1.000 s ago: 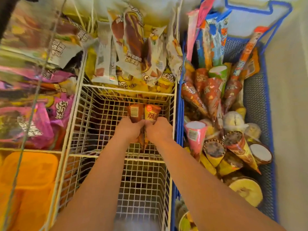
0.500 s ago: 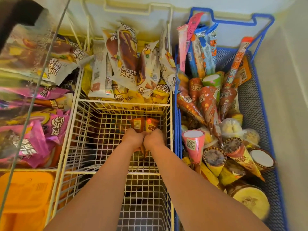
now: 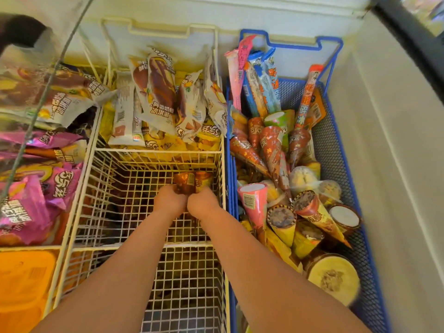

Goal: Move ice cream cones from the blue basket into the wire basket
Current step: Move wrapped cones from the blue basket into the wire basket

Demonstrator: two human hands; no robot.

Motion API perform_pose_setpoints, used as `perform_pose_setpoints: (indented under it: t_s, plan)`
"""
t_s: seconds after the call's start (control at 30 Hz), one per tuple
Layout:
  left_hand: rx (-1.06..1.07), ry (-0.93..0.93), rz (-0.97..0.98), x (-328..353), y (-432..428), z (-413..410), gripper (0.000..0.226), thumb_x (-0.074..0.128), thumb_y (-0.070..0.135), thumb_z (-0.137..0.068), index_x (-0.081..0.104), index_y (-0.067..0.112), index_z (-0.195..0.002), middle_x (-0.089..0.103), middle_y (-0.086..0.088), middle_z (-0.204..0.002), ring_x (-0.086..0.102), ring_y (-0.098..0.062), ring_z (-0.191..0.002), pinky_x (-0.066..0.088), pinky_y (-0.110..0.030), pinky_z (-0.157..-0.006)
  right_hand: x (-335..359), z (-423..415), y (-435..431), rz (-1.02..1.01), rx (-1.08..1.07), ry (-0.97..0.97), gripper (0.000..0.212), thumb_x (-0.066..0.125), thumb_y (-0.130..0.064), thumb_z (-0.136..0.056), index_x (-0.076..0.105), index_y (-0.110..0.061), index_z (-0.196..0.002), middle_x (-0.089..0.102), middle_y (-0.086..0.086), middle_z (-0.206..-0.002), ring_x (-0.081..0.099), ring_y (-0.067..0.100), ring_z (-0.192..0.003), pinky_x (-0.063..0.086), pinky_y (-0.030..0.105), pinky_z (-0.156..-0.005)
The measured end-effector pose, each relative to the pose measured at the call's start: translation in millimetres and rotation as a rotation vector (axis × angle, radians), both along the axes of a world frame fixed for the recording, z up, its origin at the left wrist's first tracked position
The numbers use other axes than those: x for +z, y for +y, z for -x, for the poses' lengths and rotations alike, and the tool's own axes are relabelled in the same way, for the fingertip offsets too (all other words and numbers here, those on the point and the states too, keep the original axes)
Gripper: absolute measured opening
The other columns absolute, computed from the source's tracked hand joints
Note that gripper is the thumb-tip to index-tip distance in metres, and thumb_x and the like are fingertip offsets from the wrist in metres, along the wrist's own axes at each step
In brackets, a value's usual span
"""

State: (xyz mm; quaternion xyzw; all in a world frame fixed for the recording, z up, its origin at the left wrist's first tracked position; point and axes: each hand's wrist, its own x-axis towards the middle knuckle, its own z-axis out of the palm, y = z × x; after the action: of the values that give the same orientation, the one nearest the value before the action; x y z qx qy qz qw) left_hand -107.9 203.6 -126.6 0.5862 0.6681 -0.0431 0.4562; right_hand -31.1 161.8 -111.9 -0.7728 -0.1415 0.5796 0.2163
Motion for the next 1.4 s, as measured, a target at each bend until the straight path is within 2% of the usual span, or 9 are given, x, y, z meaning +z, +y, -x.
perform_pose_setpoints:
  t_s: [0.2,0.3,0.43,0.5,0.63,0.73,0.9,1.13,1.4]
  plan:
    - [0.062,-0.145,0.076,24.5,-13.9,1.8,0.024,0.064,0.015,-0.089,0.068,0.011,-0.113,0.071,-0.015,-0.106,0.067,-0.034,-0.101,0.056,-0.048,-0.089,35.8,1.5,-22.5,-0.171,0.051,0.108,0.058,0.036,-0.005,-0.096,0.028,-0.017,-0.153,0.039,0.011,-0.151,0.040,0.027,-0.137,0.036,0.035,-0.109]
    - [0.184,-0.195,0.050,49.0,-19.1,-2.5,0.020,0.055,0.005,-0.090,0.068,0.014,-0.102,0.071,-0.013,-0.098,0.068,-0.027,-0.090,0.059,-0.043,-0.079,60.7,-5.6,-43.3,-0.337,0.143,0.096,0.054,0.038,-0.005,-0.095,0.042,-0.022,-0.146,0.051,0.007,-0.144,0.054,0.015,-0.115,0.052,0.026,-0.088]
    - [0.270,-0.341,-0.158,99.5,-41.3,-21.7,0.021,0.056,0.009,-0.092,0.066,0.026,-0.085,0.072,-0.005,-0.090,0.072,-0.015,-0.075,0.059,-0.028,-0.062,102.3,-40.3,-82.1,-0.573,-0.013,-0.119,0.023,0.051,-0.015,-0.096,0.069,-0.016,-0.110,0.072,0.004,-0.106,0.070,0.016,-0.089,0.059,0.039,-0.082]
    - [0.254,-0.426,-0.149,120.7,-66.7,-36.5,0.018,0.057,0.011,-0.093,0.065,0.026,-0.086,0.071,-0.005,-0.085,0.072,-0.015,-0.064,0.060,-0.028,-0.059,121.4,-69.1,-106.9,-0.658,-0.160,-0.316,0.015,0.056,-0.018,-0.093,0.071,-0.019,-0.091,0.073,-0.004,-0.085,0.070,0.006,-0.073,0.060,0.031,-0.072]
    - [0.232,-0.591,0.069,134.4,-115.5,-65.5,0.010,0.051,0.003,-0.097,0.057,0.010,-0.094,0.062,-0.010,-0.092,0.061,-0.023,-0.068,0.053,-0.025,-0.057,135.3,-123.1,-147.4,-0.552,-0.123,-0.751,0.015,0.060,-0.009,-0.089,0.068,-0.017,-0.100,0.070,-0.002,-0.088,0.063,0.011,-0.079,0.054,0.031,-0.073]
    - [0.031,-0.322,-0.049,121.4,-137.0,-82.3,0.017,0.061,0.018,-0.094,0.048,0.023,-0.103,0.055,0.011,-0.085,0.057,-0.010,-0.072,0.047,-0.018,-0.057,122.1,-152.5,-168.5,-0.375,0.055,-0.816,0.035,0.062,-0.012,-0.090,0.060,-0.012,-0.125,0.065,0.009,-0.115,0.060,0.025,-0.105,0.048,0.036,-0.088]
    - [-0.046,-0.132,-0.173,105.6,-141.8,-102.2,0.060,0.058,0.029,-0.095,0.033,0.004,-0.144,0.060,-0.018,-0.123,0.062,-0.034,-0.107,0.054,-0.045,-0.084,92.2,-161.2,-182.2,-0.201,0.287,-0.679,0.068,0.063,-0.010,-0.084,0.038,-0.015,-0.147,0.049,0.013,-0.140,0.047,0.034,-0.127,0.043,0.047,-0.102]
    - [-0.187,0.155,-0.294,93.0,-134.6,-119.4,0.089,0.062,0.049,-0.089,0.020,-0.003,-0.149,0.055,-0.024,-0.131,0.061,-0.038,-0.113,0.052,-0.040,-0.081,77.8,-165.1,-176.6,-0.209,0.309,-0.797,0.051,0.073,-0.023,-0.083,0.056,-0.017,-0.131,0.062,0.010,-0.118,0.057,0.030,-0.112,0.049,0.044,-0.091]
    - [-0.091,0.020,-0.388,98.3,-138.0,-111.4,0.061,0.074,0.033,-0.081,0.037,0.011,-0.125,0.058,-0.014,-0.123,0.062,-0.037,-0.105,0.050,-0.043,-0.078,98.8,-164.2,-175.4,-0.439,0.108,-0.690,0.035,0.077,-0.026,-0.080,0.066,-0.018,-0.112,0.068,0.004,-0.102,0.061,0.021,-0.094,0.052,0.035,-0.084]
